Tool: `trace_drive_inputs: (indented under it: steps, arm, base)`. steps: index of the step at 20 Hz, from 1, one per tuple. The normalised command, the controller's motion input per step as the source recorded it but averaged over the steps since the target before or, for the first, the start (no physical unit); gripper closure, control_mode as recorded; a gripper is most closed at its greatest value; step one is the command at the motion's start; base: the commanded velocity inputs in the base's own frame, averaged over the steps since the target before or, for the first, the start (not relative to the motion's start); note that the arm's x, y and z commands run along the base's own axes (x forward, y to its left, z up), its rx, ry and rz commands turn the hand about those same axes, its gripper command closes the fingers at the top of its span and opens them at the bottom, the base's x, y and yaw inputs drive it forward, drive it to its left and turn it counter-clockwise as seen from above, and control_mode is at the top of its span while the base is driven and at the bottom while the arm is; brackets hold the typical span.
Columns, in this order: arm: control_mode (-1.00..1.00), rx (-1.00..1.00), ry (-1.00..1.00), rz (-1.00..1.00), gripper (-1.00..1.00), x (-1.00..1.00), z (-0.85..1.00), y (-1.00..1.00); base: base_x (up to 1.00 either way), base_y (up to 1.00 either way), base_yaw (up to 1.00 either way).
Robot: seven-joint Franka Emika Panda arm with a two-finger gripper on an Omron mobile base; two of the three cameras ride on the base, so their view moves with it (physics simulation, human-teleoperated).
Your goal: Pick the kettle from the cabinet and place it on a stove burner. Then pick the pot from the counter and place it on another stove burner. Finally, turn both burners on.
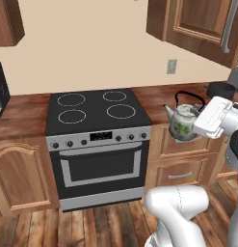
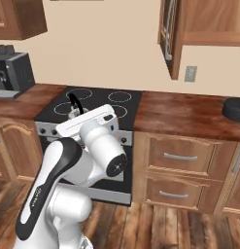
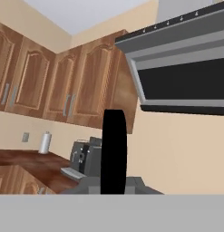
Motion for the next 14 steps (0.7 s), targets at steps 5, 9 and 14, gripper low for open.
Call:
trace_drive_inputs:
  steps: [5,9,14]
  arm:
    - [1.00,0.00,0.00,0.00,1.00,0.00,0.00,0.00]
    - [1.00,0.00,0.00,0.00,1.00,0.00,0.00,0.00]
    - [1.00,0.00,0.00,0.00,1.00,0.00,0.00,0.00]
  base:
    - [0.44,0.24,-0.07]
    - [0.56,0.23,-0.09]
    - [0.41,0.33,-0.08]
